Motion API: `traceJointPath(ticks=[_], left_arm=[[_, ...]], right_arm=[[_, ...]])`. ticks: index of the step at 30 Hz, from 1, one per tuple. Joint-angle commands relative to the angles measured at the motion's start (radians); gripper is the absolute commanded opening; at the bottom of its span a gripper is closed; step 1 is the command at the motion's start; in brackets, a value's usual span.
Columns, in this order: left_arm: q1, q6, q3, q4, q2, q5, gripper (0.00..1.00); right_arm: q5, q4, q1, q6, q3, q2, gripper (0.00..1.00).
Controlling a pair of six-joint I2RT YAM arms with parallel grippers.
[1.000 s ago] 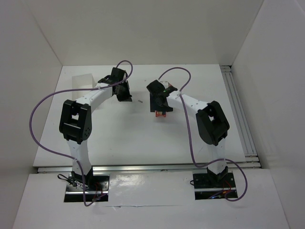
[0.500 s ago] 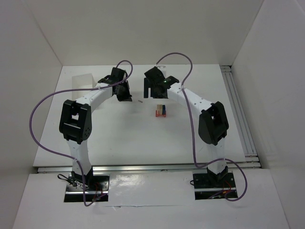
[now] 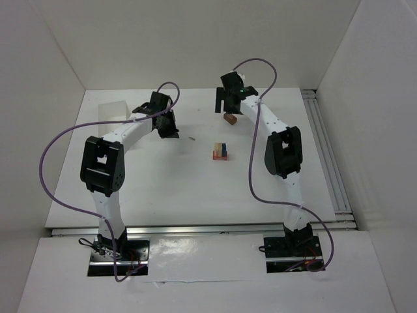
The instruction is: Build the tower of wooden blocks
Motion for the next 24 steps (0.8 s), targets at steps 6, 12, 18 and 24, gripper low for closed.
traceJointPath(ticks=[6, 12, 18, 24], left_arm=[[0.005, -0.006, 0.018, -0.001, -0.026, -0.005, 0.0], [0.005, 0.003, 0.027, -0.001, -0.014, -0.005, 0.0], [0.005, 0.003, 0.027, -0.001, -0.003, -0.015, 0.0], [0.005, 0.012, 0.027, -0.001, -0.003, -0.015, 0.0]], right_arm=[[-0.079, -0.052, -0.076, 0.085, 0.163, 0.111, 0.99], [-0.002, 0.003, -0.076, 0.208, 0.193, 0.16, 0.99], [0.081, 0.06, -0.076, 0.228, 0.26, 0.238, 0.99], [0.139, 0.093, -0.076, 0.179, 0.328, 0.306, 0.99]])
